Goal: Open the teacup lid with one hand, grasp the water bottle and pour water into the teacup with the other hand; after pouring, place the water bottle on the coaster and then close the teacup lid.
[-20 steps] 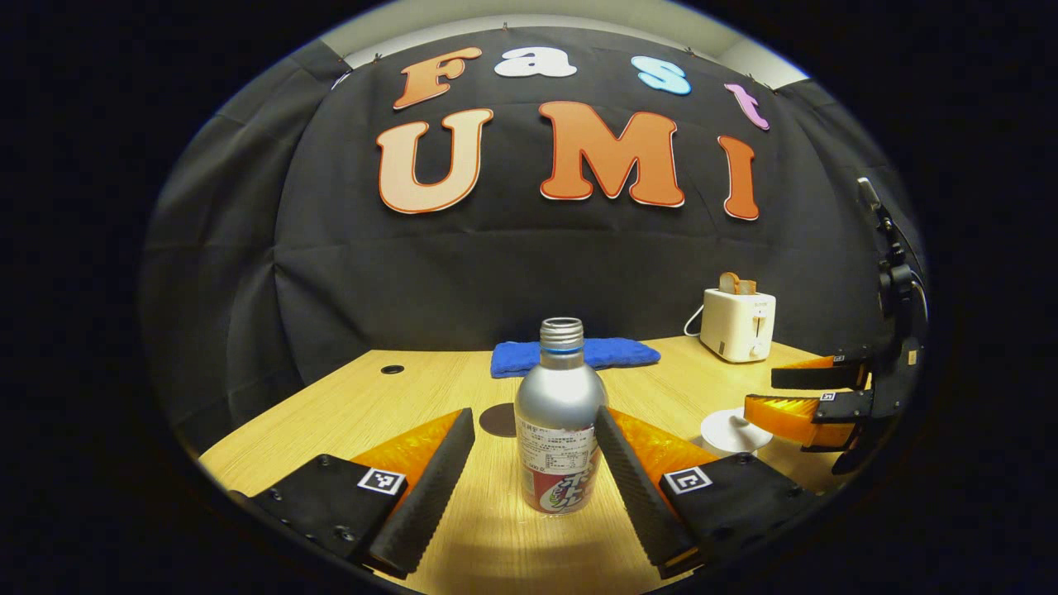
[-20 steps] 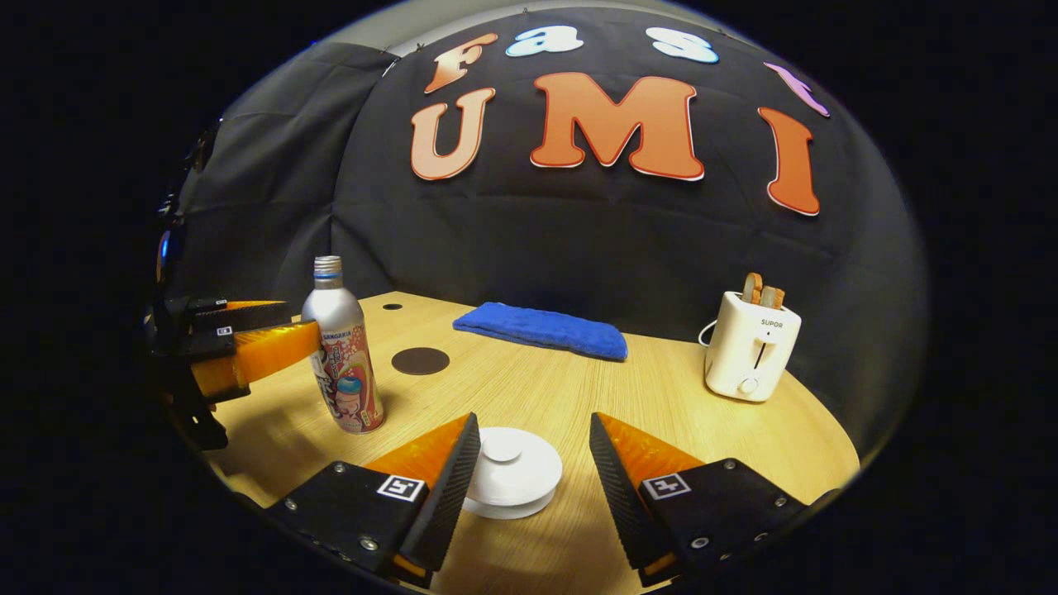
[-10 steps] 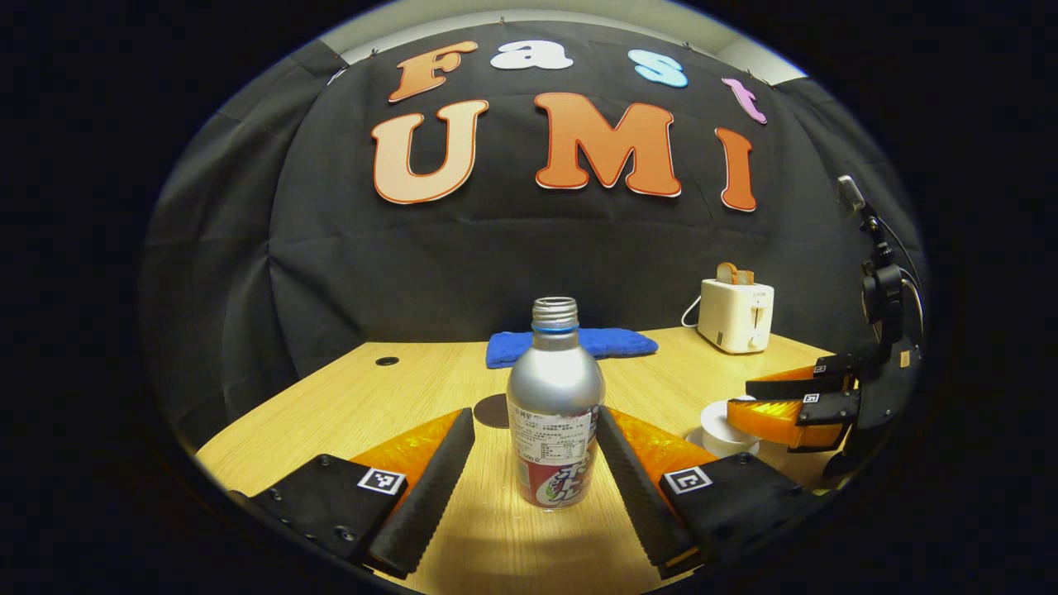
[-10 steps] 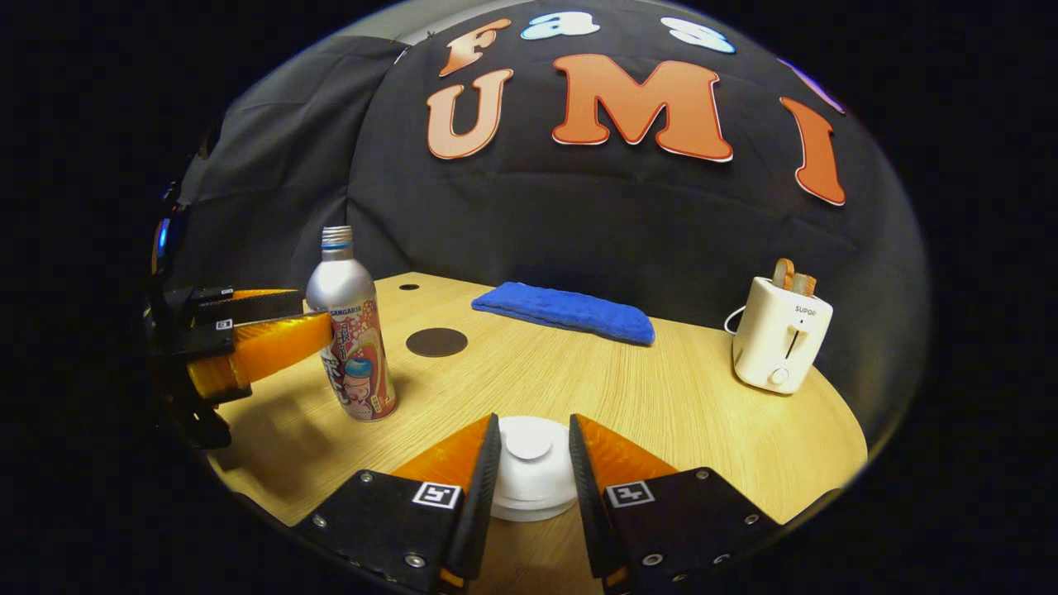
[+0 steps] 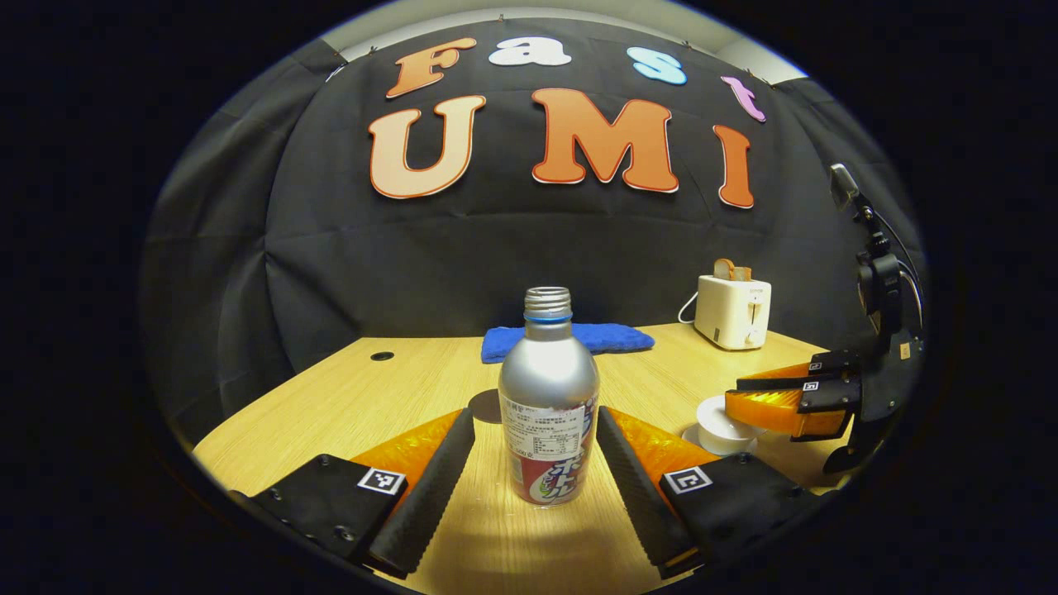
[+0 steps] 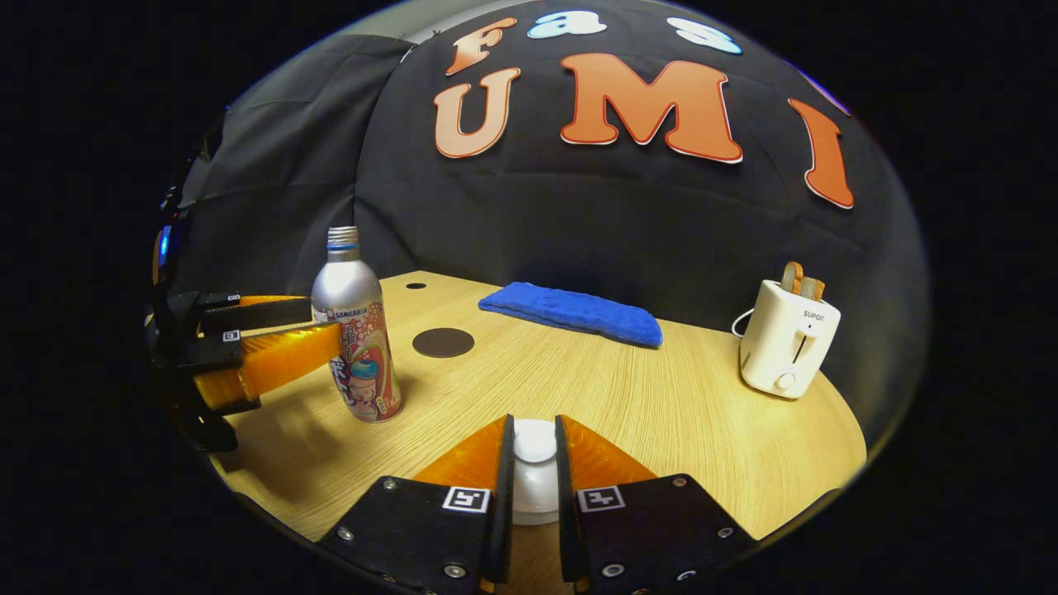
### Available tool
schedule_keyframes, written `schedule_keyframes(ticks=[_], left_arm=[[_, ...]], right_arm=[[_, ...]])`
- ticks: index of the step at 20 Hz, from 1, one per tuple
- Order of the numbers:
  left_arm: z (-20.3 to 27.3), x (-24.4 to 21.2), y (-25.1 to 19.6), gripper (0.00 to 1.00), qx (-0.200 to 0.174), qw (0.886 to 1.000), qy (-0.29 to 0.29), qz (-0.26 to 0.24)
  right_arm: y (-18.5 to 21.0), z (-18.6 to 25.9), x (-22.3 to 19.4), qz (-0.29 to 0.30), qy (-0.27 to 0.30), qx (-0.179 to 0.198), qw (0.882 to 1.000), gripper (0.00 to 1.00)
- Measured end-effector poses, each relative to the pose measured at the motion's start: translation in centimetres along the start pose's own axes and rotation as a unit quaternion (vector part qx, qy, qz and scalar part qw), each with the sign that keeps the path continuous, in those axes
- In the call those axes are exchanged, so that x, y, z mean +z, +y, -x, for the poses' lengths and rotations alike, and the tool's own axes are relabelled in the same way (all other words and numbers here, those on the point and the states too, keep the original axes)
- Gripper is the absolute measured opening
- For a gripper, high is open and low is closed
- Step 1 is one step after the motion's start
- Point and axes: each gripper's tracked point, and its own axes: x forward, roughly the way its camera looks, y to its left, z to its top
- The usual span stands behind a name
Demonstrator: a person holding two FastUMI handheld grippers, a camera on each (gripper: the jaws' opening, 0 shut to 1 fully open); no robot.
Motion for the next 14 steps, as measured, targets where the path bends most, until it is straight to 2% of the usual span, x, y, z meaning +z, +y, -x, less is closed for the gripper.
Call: schedule_keyframes(ticks=[4, 5, 6, 14], left_arm=[[-0.8, -1.0, -0.1, 0.98, 0.001, 1.0, 0.013, 0.005], [-1.0, -1.2, 0.0, 0.98, 0.003, 1.0, 0.017, 0.004], [-1.3, -1.5, 0.0, 0.98, 0.004, 1.0, 0.023, 0.004], [-3.1, -4.3, -0.5, 0.98, 0.001, 0.997, 0.074, 0.017]], right_arm=[[-0.4, 0.8, 1.3, -0.022, -0.019, 0.004, 1.0, 0.24], [-0.7, 1.1, 1.5, -0.027, -0.021, 0.003, 0.999, 0.2], [-1.0, 1.3, 1.6, -0.029, -0.022, 0.0, 0.999, 0.24], [-3.0, 3.0, 2.4, -0.035, -0.036, -0.02, 0.999, 0.24]])
